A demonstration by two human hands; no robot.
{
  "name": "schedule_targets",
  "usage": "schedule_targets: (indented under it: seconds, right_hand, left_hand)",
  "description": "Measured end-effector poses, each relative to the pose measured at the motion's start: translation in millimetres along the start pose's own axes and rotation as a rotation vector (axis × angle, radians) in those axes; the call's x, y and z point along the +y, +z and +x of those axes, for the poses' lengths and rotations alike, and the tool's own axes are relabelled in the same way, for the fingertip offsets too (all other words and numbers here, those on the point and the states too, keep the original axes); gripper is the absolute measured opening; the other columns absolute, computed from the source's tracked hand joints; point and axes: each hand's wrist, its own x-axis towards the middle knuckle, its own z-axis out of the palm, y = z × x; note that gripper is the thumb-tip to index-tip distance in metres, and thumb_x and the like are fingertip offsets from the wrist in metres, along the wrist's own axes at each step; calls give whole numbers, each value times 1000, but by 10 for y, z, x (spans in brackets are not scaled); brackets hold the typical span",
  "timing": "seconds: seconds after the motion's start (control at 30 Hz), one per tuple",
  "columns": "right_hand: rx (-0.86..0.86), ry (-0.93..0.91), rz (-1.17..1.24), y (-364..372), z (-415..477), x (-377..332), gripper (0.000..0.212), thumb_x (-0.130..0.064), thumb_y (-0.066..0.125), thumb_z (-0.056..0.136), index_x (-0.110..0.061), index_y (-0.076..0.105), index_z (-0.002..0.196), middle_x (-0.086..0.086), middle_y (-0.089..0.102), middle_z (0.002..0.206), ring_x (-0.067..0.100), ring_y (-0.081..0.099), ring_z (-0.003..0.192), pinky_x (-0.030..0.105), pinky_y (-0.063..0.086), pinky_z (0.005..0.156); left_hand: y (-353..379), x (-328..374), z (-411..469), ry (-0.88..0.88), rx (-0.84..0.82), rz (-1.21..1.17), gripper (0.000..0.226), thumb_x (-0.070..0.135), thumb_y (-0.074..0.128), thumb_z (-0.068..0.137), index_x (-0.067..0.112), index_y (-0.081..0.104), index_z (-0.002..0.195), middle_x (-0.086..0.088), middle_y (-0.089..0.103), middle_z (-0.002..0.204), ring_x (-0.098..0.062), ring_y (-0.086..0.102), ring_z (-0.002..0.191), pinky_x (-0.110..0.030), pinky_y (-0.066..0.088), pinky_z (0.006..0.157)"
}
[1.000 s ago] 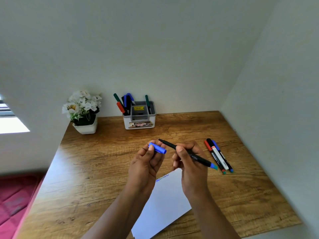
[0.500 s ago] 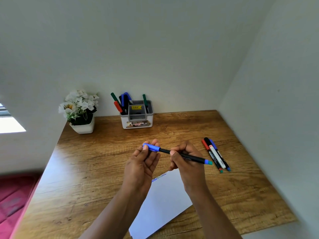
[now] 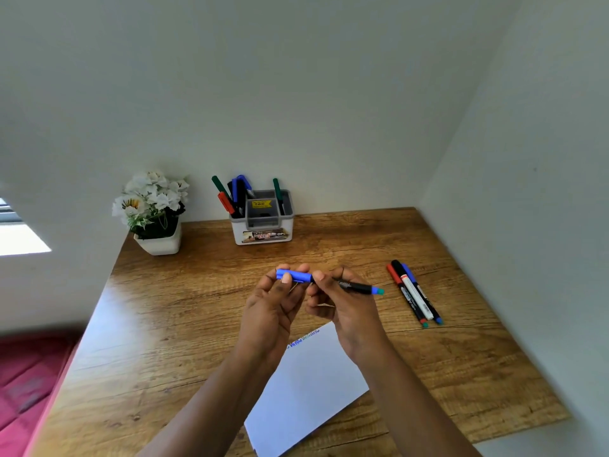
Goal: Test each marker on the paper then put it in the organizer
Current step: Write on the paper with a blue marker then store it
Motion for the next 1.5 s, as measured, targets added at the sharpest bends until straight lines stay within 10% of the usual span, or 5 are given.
schedule_targets:
  seconds: [0.3,0.43,0.57,1.07,1.5]
  right_hand:
    - [-244,413,-11,-382,74,64,20,-17,63,80,-11,63,100,14,73,87,15,68,67,23,56,58]
    - [-185,361,-143,-326,285,34,25,-7,65,82,-11,64,106,7,73,86,12,69,78,24,56,67]
    - [-1,144,-250,-215,778,-61,22,0,63,85,-5,63,106,6,71,94,17,69,87,26,59,70]
    - [204,-182,-932,311,2278,-7,25,-19,69,84,-8,63,106,8,69,107,22,64,94,30,49,76]
    - [334,-334,-1211,-330,1081,294,8,-21,63,88,-20,66,95,-8,68,88,6,60,76,19,42,57]
  left_hand:
    - [-355,-6,185,-72,-47,357,30,16,48,96,17,55,125,-4,71,110,-15,68,99,-37,43,102]
    - [-692,-101,294,0,-218,1012,71,64,60,78,43,32,140,2,51,140,-11,47,128,-41,33,109]
    - [-1079,-168,519,151,-454,1981,117,96,32,54,35,6,151,12,5,159,-2,-9,141,-43,-20,110]
    - [-1162,-190,671,328,-423,2093,101,90,20,68,33,11,152,14,5,158,0,-11,141,-38,-17,112]
    - [-1165,-193,673,300,-431,2130,111,96,17,60,35,4,151,16,-6,156,-3,-17,141,-38,-22,110]
